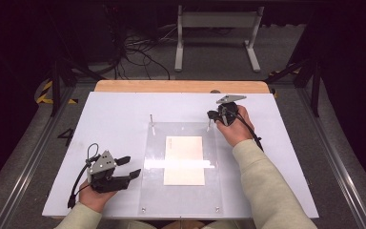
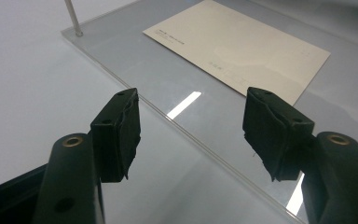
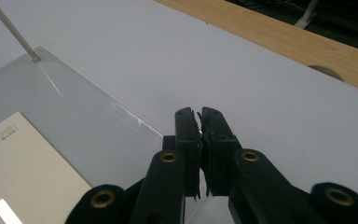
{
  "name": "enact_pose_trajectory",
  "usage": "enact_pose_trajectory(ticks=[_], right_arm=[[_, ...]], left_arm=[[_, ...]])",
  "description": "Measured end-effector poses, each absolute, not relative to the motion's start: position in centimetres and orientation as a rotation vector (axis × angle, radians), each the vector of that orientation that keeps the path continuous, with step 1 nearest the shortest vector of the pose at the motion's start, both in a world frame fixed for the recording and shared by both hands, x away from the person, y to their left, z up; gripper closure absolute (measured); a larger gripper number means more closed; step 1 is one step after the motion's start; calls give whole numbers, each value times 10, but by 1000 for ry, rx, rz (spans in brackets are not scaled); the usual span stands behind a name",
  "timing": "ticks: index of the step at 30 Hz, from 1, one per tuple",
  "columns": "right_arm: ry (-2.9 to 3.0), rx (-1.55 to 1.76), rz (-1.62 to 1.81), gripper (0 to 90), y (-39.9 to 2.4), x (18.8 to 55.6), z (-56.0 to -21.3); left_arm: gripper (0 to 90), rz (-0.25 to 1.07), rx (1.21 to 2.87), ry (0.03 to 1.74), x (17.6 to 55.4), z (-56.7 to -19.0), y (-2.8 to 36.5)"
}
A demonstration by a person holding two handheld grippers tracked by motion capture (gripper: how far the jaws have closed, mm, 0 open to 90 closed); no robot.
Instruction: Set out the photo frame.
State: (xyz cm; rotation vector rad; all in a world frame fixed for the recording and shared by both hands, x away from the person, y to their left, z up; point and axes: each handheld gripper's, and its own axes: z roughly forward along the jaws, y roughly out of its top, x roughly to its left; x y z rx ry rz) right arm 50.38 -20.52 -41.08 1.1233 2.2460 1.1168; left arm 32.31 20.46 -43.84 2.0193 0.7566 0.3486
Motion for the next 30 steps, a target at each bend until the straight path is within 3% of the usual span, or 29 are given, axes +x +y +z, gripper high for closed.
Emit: enact_pose_trajectory(ticks=[15, 30], right_arm=[[2220, 1202, 1291, 851, -218, 512, -422], [2194, 1279, 1457, 841, -228, 527, -435]], left_arm=[[347, 372, 2008, 817, 310, -441, 222], [185, 422, 2017, 821, 298, -446, 233]])
